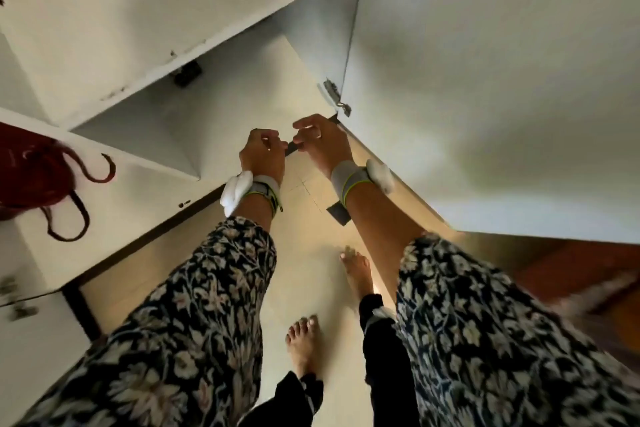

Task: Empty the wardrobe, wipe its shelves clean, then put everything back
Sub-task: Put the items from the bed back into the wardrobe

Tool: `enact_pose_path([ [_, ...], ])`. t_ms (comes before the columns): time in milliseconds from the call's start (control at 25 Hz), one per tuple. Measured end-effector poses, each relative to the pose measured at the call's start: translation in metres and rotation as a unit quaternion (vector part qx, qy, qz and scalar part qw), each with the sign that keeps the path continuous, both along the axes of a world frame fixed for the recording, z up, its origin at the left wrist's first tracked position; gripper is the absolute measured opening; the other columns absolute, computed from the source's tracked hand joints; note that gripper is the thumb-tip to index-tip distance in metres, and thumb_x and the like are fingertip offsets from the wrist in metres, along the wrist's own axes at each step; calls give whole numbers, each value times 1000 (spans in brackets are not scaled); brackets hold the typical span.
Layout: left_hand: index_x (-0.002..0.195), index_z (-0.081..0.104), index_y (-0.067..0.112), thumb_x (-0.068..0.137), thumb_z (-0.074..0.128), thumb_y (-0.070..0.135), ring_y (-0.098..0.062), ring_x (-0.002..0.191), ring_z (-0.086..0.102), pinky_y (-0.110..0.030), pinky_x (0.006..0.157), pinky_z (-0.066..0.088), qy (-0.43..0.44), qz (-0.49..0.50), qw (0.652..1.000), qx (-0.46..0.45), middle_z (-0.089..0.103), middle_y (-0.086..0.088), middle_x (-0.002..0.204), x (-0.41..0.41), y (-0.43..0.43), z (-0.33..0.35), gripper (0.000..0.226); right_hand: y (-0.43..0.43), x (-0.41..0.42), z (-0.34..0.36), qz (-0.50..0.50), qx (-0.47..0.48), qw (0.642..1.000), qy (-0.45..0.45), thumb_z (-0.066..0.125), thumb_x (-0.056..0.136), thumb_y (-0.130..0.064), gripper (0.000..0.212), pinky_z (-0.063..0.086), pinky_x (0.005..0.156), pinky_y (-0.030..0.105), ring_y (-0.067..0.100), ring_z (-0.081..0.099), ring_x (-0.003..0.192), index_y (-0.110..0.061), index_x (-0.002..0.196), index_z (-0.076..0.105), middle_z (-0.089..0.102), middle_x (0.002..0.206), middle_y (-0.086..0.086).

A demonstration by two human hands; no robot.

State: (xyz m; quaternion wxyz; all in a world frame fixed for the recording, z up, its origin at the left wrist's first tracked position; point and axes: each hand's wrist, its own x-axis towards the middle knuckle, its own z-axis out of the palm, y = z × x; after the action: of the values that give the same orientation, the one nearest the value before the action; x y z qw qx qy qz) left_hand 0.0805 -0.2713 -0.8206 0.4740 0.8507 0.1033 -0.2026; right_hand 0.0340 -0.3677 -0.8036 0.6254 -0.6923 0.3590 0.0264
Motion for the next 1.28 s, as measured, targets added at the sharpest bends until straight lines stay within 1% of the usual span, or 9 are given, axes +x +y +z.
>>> enact_pose_path([
  [120, 88, 57, 22, 90, 47, 23, -27, 86, 67, -37, 84, 55, 14, -43, 999, 0, 72, -6, 93, -47, -2, 68, 10, 3, -61, 55, -40, -5, 999, 21, 53, 83, -11, 25, 53, 86, 47, 27, 66, 88, -33, 76, 63, 69, 87, 8],
  [320, 93, 57, 12, 94, 47, 14, -20, 66, 59, -32, 73, 53, 68, -128, 989, -42, 67, -6, 85, -142, -10, 152, 10, 4, -161, 143, -127, -12, 992, 23, 47, 87, -7, 22, 54, 85, 41, 25, 66, 75, -17, 93, 66, 67, 81, 2],
  [520, 102, 61, 6, 94, 45, 9, -21, 69, 57, -10, 51, 44, 103, -199, 973, -47, 66, -10, 89, -233, -28, 187, 17, -8, -258, 185, -171, -40, 984, 42, 49, 88, -13, 19, 52, 86, 40, 25, 66, 82, -23, 94, 65, 68, 82, -3],
  [640, 104, 61, 3, 93, 45, 7, -24, 74, 59, -5, 46, 42, 106, -275, 955, -32, 67, -13, 90, -300, -57, 195, 20, -26, -340, 194, -229, -45, 971, 52, 50, 88, -13, 19, 52, 87, 41, 24, 67, 83, -22, 97, 64, 69, 84, -1],
  [720, 100, 61, 7, 93, 45, 9, -25, 72, 59, -8, 49, 44, 103, -327, 939, -23, 68, -12, 91, -348, -78, 201, 17, -37, -401, 198, -274, -44, 959, 58, 50, 88, -13, 19, 52, 88, 42, 25, 67, 84, -22, 96, 64, 70, 86, 0],
  [920, 85, 59, 21, 81, 53, 28, -34, 83, 64, -39, 85, 52, 117, -430, 895, -15, 71, -12, 95, -475, -122, 210, 11, -52, -549, 212, -367, -47, 926, 74, 50, 87, -12, 19, 53, 81, 41, 29, 66, 83, -14, 99, 65, 69, 90, 9],
  [1000, 83, 60, 22, 82, 53, 29, -36, 89, 64, -48, 89, 52, 113, -480, 870, -5, 71, -11, 96, -552, -146, 217, 10, -61, -631, 215, -416, -50, 905, 77, 50, 88, -13, 19, 52, 81, 41, 30, 65, 86, -15, 99, 65, 69, 92, 9],
  [1160, 96, 57, 11, 97, 45, 12, -28, 80, 61, -39, 85, 50, 111, -546, 830, -19, 68, -14, 97, -665, -176, 237, 11, -74, -742, 225, -469, -37, 878, 87, 48, 92, -11, 21, 48, 72, 25, 26, 63, 86, -14, 104, 64, 69, 97, 10],
  [1280, 97, 57, 10, 96, 46, 10, -23, 70, 57, -32, 76, 47, 112, -600, 792, -15, 66, -9, 91, -760, -199, 234, 11, -79, -839, 224, -538, -48, 834, 110, 49, 91, -11, 21, 46, 77, 27, 27, 63, 92, -12, 104, 65, 70, 101, 11],
])
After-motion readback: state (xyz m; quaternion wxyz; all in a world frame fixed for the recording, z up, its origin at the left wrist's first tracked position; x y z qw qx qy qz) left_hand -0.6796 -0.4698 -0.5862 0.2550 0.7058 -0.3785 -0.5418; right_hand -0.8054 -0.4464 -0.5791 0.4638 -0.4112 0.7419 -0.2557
